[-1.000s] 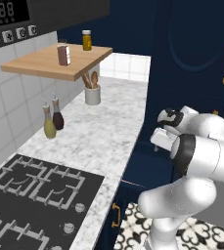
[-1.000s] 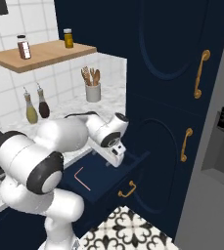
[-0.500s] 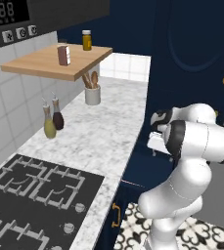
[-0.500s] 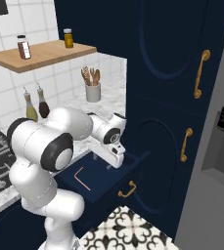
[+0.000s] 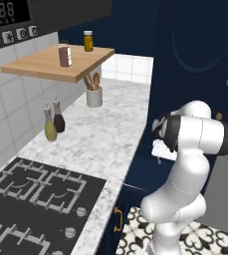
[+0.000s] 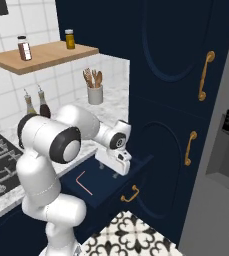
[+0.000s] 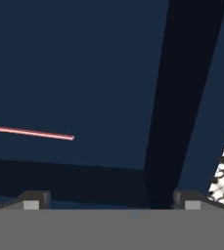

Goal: Take a straw from the drawer in front and place it inside the glass cup on the dining counter.

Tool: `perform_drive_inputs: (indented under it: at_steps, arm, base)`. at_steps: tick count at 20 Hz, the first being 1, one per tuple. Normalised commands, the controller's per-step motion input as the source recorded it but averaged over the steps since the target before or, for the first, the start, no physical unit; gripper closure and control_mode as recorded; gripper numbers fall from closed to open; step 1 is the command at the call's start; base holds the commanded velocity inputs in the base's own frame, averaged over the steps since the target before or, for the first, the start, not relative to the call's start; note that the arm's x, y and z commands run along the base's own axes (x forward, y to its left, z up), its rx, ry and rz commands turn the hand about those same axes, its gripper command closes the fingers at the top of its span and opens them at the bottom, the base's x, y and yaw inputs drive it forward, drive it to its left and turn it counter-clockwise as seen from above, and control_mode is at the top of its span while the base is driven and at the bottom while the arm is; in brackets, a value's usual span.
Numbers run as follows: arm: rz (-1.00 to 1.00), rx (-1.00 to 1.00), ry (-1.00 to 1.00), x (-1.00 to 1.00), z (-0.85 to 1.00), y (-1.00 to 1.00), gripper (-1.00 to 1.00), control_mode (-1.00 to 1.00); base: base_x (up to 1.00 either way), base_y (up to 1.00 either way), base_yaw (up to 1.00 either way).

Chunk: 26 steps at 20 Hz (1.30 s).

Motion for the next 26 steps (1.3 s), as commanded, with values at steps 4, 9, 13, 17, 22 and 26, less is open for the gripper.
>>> perform_drive_inputs:
  at_steps: [4, 9, 13, 17, 22, 26]
  arm:
    - [0.00, -0.05, 0.02, 0.00, -0.26, -0.22, -1.00, -1.00]
    - [0.00, -0.03, 0.00, 0.00, -0.25, -0.30, -1.00, -1.00]
    - [-0.01, -0.01, 0.00, 0.00, -0.18, -0.18, -1.00, -1.00]
    - [-0.07, -0.05, 0.00, 0.00, -0.17, -0.03, -1.00, -1.00]
    - [-0.13, -0.14, 0.00, -0.08, -0.41, -0.40, -1.00, -1.00]
    - [-0.16, -0.15, 0.00, -0.34, -0.52, -0.91, -1.00, -1.00]
  base:
    - [0.00, 0.00, 0.00]
    - [0.00, 0.00, 0.00]
    - [0.00, 0.00, 0.00]
    - [0.00, 0.00, 0.00]
    - [0.00, 0.00, 0.00]
    - [0.00, 0.00, 0.00]
